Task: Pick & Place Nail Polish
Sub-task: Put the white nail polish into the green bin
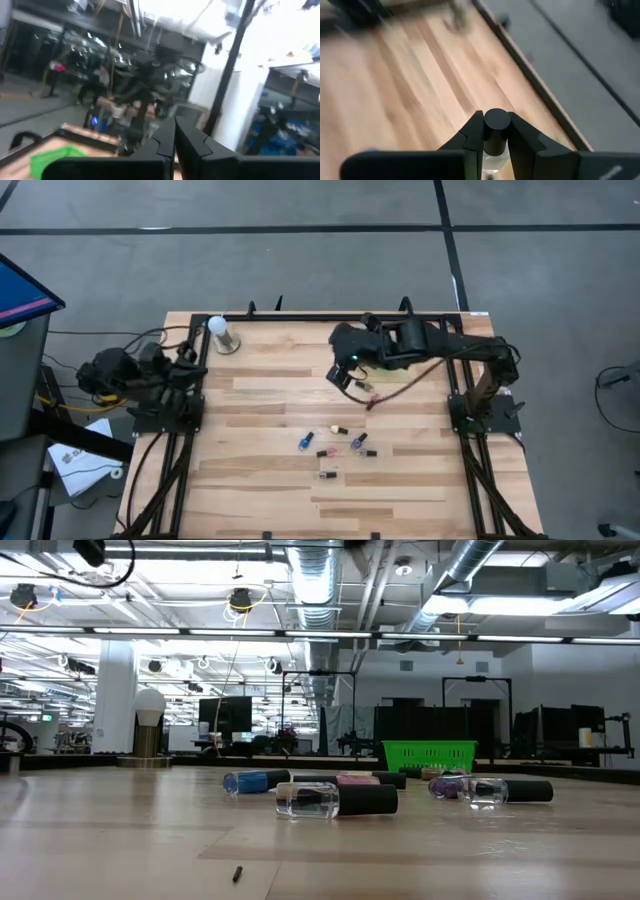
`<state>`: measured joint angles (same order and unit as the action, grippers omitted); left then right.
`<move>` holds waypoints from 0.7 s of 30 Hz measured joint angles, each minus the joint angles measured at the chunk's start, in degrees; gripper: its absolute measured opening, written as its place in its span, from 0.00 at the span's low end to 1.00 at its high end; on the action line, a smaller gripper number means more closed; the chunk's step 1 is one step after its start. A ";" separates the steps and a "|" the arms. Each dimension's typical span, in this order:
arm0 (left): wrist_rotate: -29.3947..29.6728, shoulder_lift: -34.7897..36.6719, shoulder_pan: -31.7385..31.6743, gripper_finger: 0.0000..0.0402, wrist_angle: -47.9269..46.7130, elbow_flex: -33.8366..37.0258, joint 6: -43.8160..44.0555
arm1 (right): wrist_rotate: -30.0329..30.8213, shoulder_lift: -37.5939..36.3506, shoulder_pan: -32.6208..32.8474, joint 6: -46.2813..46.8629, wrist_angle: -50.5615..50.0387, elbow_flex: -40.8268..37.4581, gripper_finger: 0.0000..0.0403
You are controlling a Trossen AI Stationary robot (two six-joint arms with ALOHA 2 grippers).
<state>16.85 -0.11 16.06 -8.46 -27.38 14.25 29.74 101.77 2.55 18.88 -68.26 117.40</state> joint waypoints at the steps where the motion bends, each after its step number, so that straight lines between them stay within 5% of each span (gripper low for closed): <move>1: -0.86 0.04 0.04 0.01 -1.32 0.03 -0.30 | -0.86 -0.43 -1.36 0.04 -1.01 -2.09 0.12; 12: -7.93 0.04 0.04 0.00 -0.36 3.24 -5.11 | -20.20 -4.52 -17.70 -0.81 12.52 -30.51 0.13; 21: -2.64 0.12 0.00 0.00 7.81 13.73 -5.21 | -23.50 -3.98 -27.93 -0.87 14.02 -38.16 0.13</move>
<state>14.21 0.01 16.05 -0.64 -13.65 9.04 6.24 97.78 -25.39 18.01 -54.24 79.24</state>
